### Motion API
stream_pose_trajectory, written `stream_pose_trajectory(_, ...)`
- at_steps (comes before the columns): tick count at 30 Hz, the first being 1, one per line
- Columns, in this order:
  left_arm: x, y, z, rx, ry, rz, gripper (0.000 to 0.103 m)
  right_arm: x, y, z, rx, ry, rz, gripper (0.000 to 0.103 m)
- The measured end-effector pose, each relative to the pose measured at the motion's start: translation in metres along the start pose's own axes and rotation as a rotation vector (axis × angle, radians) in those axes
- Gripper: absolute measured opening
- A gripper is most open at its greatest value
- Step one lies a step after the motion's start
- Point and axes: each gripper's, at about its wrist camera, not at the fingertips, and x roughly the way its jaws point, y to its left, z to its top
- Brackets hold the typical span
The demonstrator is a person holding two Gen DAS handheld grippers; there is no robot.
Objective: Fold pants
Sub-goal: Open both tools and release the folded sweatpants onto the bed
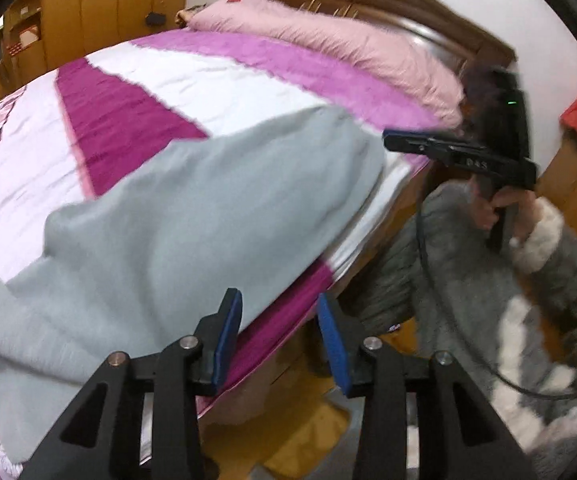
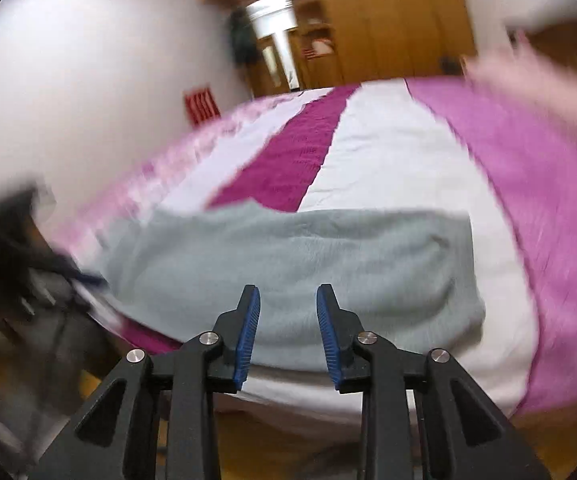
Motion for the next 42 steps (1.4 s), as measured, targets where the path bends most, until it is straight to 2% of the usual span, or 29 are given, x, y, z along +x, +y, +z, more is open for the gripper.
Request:
stream_pose_trajectory(3,0.002,-0.012,0.020,0.038,-0.036,0.010,0.048,-0.016,-0.037,0.000,0.156,-0.034,-0.062,0.031)
stream_pose_trajectory(5,0.011,-0.015,0.031,0.050,-0.053,0.030,0.051,-0.018,-0.066,0.000,0.303,-0.019,-0.071,0.031)
stream_pose_trajectory(7,0.031,-0.016,0.042,0.053,-0.069,0.062,0.051,-0.014,-0.098,-0.004,0.478,-0.006,-0.025,0.031)
stream_pose_trajectory(10,0.065,-0.010,0.049,0.018,-0.055,0.095,0.051,-0.006,-0.121,-0.015,0.584,-0.020,0.024,0.031)
stream_pose_trajectory(14,0.094,0.003,0.042,-0.079,-0.032,0.082,0.051,0.018,-0.129,-0.023,0.623,0.043,-0.006,0.031)
stream_pose_trajectory(18,0.094,0.012,0.026,-0.131,-0.041,0.069,0.051,0.025,-0.132,-0.031,0.632,0.045,0.008,0.031)
stream_pose_trajectory(20,0.091,0.015,0.021,-0.134,-0.040,0.064,0.051,0.023,-0.135,-0.032,0.647,0.010,0.011,0.011)
stream_pose_trajectory(23,0.087,0.019,0.015,-0.146,-0.043,0.062,0.050,0.022,-0.141,-0.035,0.658,-0.008,0.024,0.009)
stream_pose_trajectory(25,0.085,0.021,0.012,-0.165,-0.051,0.061,0.050,0.021,-0.137,-0.036,0.649,-0.003,-0.016,0.008)
stream_pose_trajectory(33,0.087,0.013,0.011,-0.129,-0.054,0.104,0.050,0.011,-0.134,-0.047,0.663,-0.015,-0.073,0.008)
stream_pose_trajectory(38,0.089,0.011,0.010,-0.118,-0.051,0.117,0.050,0.027,-0.142,-0.050,0.693,0.058,-0.120,0.011)
stream_pose_trajectory(41,0.084,0.011,0.009,-0.136,-0.064,0.115,0.050,0.020,-0.146,-0.054,0.760,0.044,-0.083,0.021)
stream_pose_trajectory(42,0.080,0.011,0.008,-0.147,-0.072,0.111,0.050,0.018,-0.146,-0.056,0.774,0.046,-0.077,0.027)
